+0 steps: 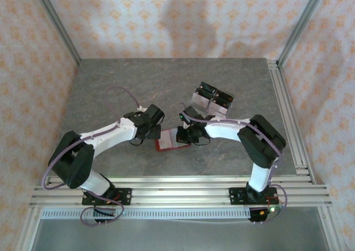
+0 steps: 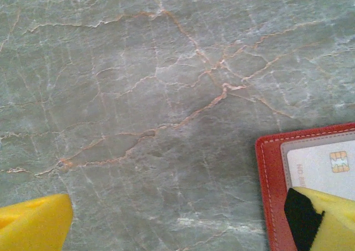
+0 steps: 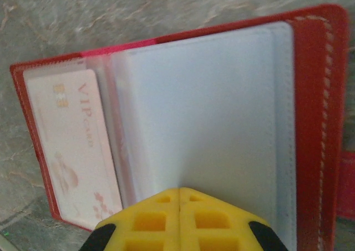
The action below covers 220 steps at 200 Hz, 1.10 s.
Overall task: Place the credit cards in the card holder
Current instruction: Rotate the card holder at the bottom-center of the table.
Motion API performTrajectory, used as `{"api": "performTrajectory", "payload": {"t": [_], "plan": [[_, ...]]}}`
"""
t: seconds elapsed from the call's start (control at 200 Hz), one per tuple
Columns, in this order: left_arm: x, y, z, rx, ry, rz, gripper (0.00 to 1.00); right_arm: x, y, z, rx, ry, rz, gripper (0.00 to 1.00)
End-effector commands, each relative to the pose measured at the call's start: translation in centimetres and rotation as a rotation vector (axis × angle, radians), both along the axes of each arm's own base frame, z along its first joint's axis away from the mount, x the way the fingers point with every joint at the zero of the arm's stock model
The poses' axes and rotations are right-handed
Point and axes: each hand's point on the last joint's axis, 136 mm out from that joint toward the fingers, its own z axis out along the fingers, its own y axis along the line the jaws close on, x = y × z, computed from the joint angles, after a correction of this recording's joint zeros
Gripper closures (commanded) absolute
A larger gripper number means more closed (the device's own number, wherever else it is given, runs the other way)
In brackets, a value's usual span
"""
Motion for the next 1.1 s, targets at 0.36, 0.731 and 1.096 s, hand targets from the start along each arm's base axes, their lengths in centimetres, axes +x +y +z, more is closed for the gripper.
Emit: {"api": "performTrajectory", "payload": {"t": [0.36, 0.731, 1.096], "plan": [[-1.9, 1.6, -2.3, 0.056, 0.047, 0.050, 0.00, 0.4, 1.6, 4.5, 0.033, -0.053, 0.078, 1.00], [-3.3, 1.4, -3.9, 0.047, 0.084, 0.060, 0.00, 0.1, 2.6, 1.7, -0.020, -0.013, 0.123, 1.00], [-3.5, 1.4, -5.0, 0.059, 0.098, 0.059, 0.00, -0.7, 1.4, -0.4, -0.080, 0.017, 0.127, 1.00]]}}
